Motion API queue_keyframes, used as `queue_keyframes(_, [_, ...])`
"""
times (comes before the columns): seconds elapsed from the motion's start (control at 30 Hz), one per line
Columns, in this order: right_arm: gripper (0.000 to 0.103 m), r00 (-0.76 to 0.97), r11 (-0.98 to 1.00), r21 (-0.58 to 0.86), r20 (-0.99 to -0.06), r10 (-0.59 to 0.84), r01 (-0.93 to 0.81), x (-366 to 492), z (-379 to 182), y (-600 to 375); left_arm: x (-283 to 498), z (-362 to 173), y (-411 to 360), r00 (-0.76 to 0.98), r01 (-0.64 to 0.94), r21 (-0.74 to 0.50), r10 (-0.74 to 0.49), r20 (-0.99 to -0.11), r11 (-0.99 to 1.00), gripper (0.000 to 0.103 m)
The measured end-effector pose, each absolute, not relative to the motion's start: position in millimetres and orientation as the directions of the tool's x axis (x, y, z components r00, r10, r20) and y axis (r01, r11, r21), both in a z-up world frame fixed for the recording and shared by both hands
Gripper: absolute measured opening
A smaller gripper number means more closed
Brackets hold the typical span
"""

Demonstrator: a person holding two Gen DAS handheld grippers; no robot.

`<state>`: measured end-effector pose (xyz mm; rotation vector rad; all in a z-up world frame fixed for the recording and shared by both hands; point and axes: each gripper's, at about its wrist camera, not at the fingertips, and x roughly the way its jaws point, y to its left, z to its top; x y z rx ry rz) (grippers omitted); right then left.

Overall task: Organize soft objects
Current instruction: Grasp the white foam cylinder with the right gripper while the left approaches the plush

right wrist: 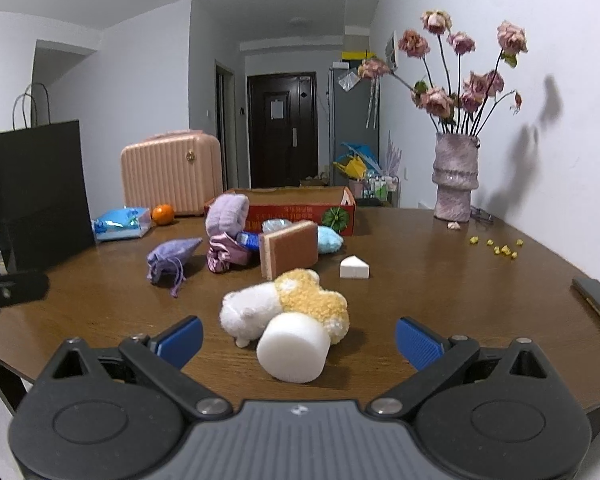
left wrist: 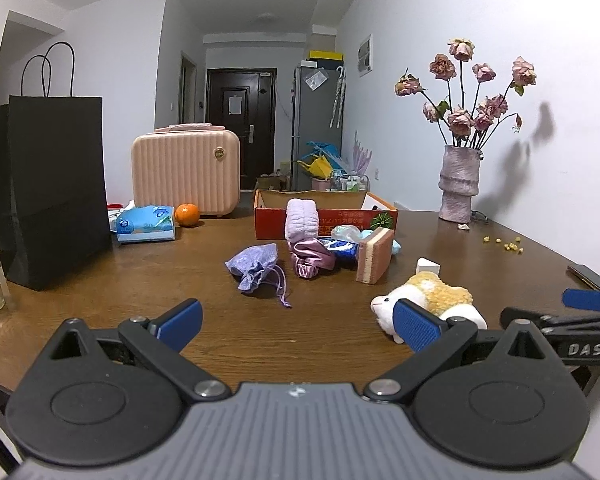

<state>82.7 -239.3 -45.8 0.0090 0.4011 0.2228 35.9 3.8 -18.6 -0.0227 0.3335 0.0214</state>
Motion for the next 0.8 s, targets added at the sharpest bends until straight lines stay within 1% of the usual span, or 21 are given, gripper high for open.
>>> queue_keyframes(0.37, [0.102, 0.886, 0.976, 0.064, -0.409, 0.216, -0.209, 127, -80, -237, 56, -31, 6, 0.940, -0.037, -0.013, 0.031, -0.341, 0.999, 0.103])
queue_keyframes(0.53, [0.101, 0.886, 0.975, 0.067, -0.408, 0.220, -0.211, 143, -91, -232, 66, -39, 9, 0.929, -0.051, -0.020, 0.040, -0.367, 0.999, 0.103])
queue_keyframes(0.63, [0.096, 0.883, 0.975, 0.063, -0.415, 0.219, -0.212, 153, -97, -227, 69, -42, 10, 0.927, -0.054, -0.025, 0.041, -0.372, 0.998, 0.103])
queue_keyframes(0.8, [0.092, 0.877, 0.977, 0.051, -0.432, 0.209, -0.208, 166, -105, -218, 70, -45, 12, 0.925, -0.058, -0.027, 0.043, -0.377, 0.998, 0.103])
